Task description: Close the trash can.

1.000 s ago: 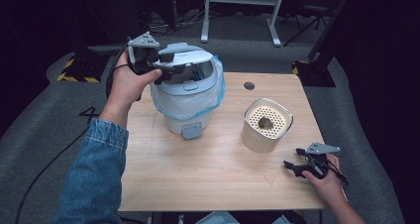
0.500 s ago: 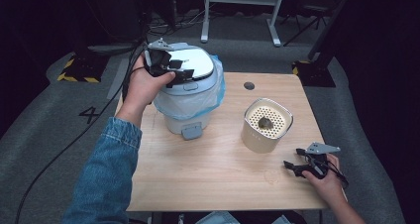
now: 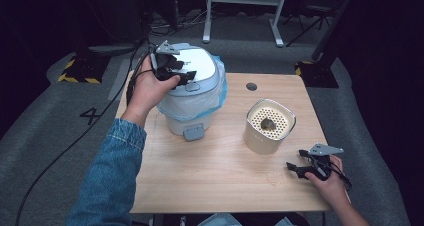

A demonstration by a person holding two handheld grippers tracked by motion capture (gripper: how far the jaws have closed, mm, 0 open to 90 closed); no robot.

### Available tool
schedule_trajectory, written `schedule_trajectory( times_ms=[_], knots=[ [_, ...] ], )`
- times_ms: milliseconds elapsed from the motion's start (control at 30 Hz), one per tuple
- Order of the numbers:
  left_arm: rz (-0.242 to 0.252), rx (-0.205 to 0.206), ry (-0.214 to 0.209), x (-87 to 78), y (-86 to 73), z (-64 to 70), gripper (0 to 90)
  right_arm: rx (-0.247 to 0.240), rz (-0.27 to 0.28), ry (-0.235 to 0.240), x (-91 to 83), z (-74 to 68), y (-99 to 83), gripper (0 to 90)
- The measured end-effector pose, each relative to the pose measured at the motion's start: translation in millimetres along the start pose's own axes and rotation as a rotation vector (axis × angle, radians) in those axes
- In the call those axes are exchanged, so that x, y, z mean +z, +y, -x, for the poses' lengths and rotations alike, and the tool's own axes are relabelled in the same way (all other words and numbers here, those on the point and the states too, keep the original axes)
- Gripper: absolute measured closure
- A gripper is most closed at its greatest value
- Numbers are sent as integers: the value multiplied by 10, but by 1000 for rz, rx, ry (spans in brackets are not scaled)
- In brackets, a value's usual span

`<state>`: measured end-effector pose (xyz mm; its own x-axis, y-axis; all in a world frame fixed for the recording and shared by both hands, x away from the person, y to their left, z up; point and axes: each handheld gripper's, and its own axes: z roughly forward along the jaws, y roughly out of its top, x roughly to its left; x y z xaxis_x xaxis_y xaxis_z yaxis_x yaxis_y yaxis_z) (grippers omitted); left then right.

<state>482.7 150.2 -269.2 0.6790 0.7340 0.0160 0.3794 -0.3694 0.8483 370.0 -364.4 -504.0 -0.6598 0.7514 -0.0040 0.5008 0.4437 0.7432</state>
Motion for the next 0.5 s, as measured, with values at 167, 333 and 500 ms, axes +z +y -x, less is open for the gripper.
schedule_trajectory(
  times_ms=[167,333,500],
  knots=[
    [-16,35,23,20,-9,55,446,-1,0,0,0,0,0,200],
    [1,20,25,20,-25,59,433,-1,0,1,1,2,1,200],
    [82,-15,-54,-68,-21,98,333,-4,0,5,3,7,2,200]
  ],
)
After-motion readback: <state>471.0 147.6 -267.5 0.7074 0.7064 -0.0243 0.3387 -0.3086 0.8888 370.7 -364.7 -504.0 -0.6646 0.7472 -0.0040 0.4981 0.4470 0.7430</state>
